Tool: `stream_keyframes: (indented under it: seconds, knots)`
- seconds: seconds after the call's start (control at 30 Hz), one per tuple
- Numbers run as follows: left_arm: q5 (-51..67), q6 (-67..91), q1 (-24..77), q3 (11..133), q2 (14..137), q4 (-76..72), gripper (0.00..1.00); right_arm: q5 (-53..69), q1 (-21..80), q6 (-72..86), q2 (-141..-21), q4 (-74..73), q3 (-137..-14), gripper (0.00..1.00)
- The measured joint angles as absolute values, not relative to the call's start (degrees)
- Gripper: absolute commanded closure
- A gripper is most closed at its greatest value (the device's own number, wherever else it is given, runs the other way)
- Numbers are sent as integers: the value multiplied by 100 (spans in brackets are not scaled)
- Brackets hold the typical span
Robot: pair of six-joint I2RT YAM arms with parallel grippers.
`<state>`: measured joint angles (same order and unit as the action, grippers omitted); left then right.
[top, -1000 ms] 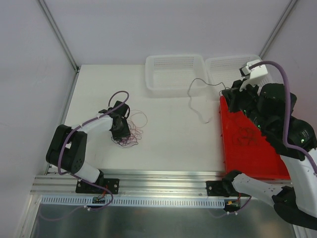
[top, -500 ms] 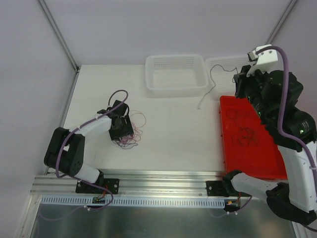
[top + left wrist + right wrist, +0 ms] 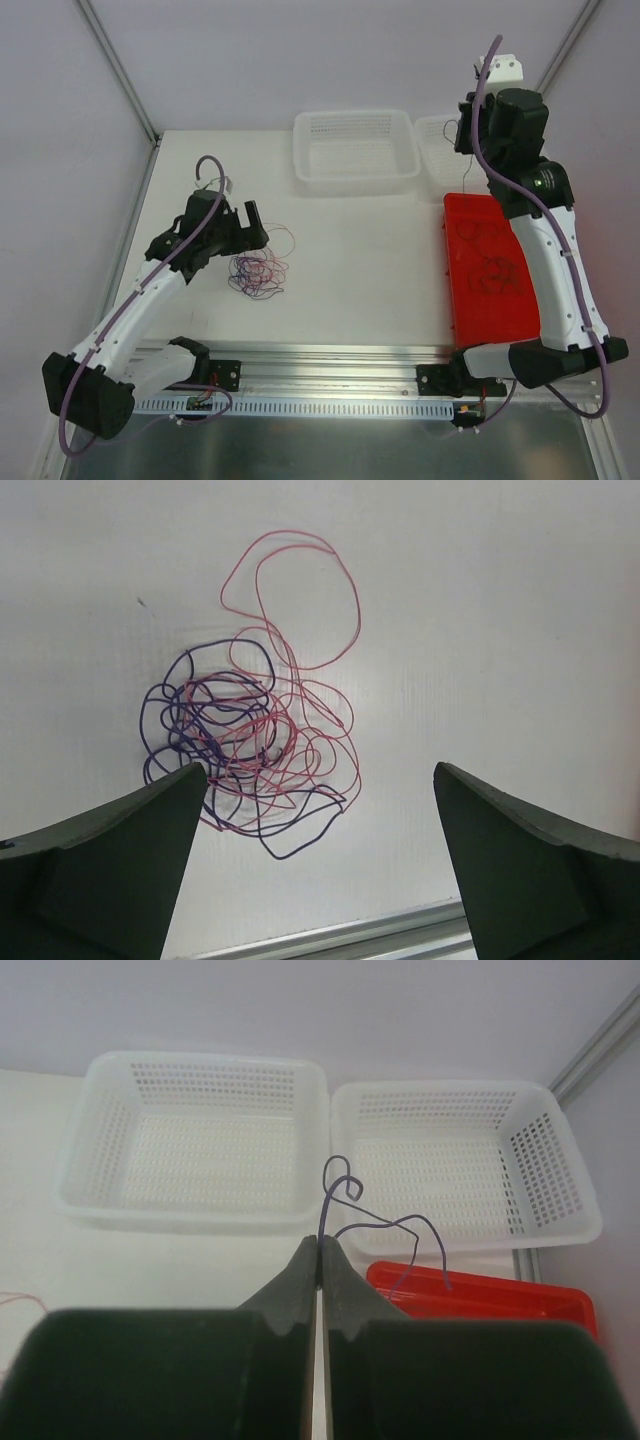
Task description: Untangle the cables
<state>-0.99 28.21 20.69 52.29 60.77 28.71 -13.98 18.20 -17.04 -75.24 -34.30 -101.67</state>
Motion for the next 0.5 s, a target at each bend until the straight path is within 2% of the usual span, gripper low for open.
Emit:
stream_keyframes:
  seconds: [0.27,0.5]
  knots:
    - [-462,1994,2067,4657,4904,2744,1,-1271,788,-1601,-8536,-2561,-10617,99]
    - [-947,1706,2069,3879,4375,2683,1,-1155,183,-1446,-9732,-1896,-10864,99]
